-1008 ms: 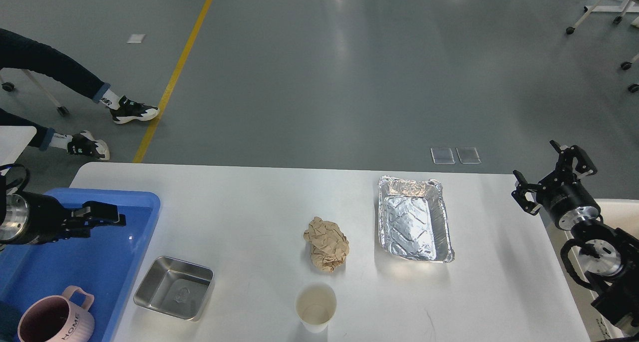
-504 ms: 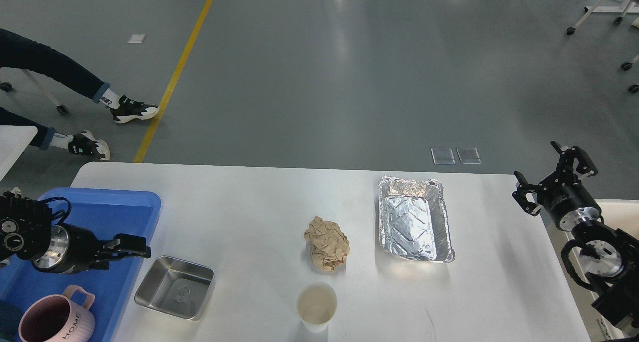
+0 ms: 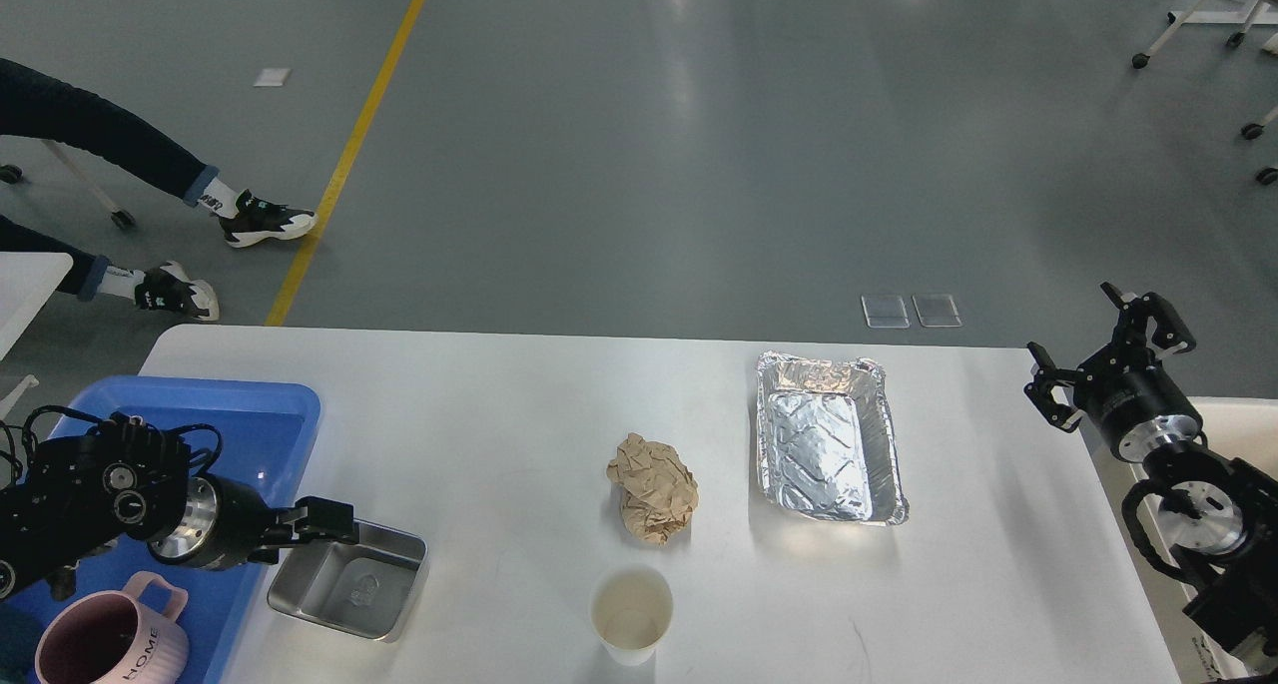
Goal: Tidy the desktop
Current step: 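Grasp the edge of the small steel tray with the left gripper, then lift the steel tray and place it into the blue bin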
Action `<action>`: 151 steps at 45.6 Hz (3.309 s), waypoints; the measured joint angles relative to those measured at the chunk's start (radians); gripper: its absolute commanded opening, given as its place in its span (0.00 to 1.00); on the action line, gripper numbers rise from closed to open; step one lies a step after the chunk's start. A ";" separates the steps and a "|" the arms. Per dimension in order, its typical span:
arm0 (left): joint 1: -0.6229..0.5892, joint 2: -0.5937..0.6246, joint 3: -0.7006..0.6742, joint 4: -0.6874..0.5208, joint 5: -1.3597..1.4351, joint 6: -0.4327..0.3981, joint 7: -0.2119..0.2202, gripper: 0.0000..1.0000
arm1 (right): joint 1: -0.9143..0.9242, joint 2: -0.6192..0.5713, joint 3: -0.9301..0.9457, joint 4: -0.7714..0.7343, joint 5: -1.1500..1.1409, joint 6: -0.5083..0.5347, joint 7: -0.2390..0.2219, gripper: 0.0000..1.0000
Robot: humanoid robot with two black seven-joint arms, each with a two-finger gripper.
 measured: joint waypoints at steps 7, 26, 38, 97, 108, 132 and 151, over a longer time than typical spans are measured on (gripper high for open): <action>0.000 -0.003 0.017 0.001 0.004 0.012 0.002 0.96 | 0.000 0.001 0.000 0.000 0.000 0.000 0.001 1.00; -0.001 -0.022 0.020 0.003 0.050 0.013 0.056 0.50 | -0.002 -0.001 0.000 -0.001 0.000 0.000 0.002 1.00; -0.001 -0.070 0.021 0.022 0.072 0.017 0.080 0.40 | -0.005 -0.003 0.000 -0.002 0.000 0.001 0.002 1.00; -0.016 -0.078 0.013 0.016 0.075 0.072 0.099 0.00 | -0.013 -0.007 0.001 -0.001 0.000 0.003 0.003 1.00; -0.027 0.146 -0.006 -0.170 0.071 0.036 0.021 0.00 | -0.013 -0.015 0.001 -0.001 0.000 0.003 0.003 1.00; -0.019 0.830 -0.107 -0.402 -0.046 0.022 -0.239 0.00 | -0.012 -0.020 0.005 0.003 0.001 0.001 0.002 1.00; -0.012 0.692 -0.099 0.021 -0.301 0.072 -0.254 0.00 | -0.005 -0.012 0.002 0.008 0.000 -0.005 0.000 1.00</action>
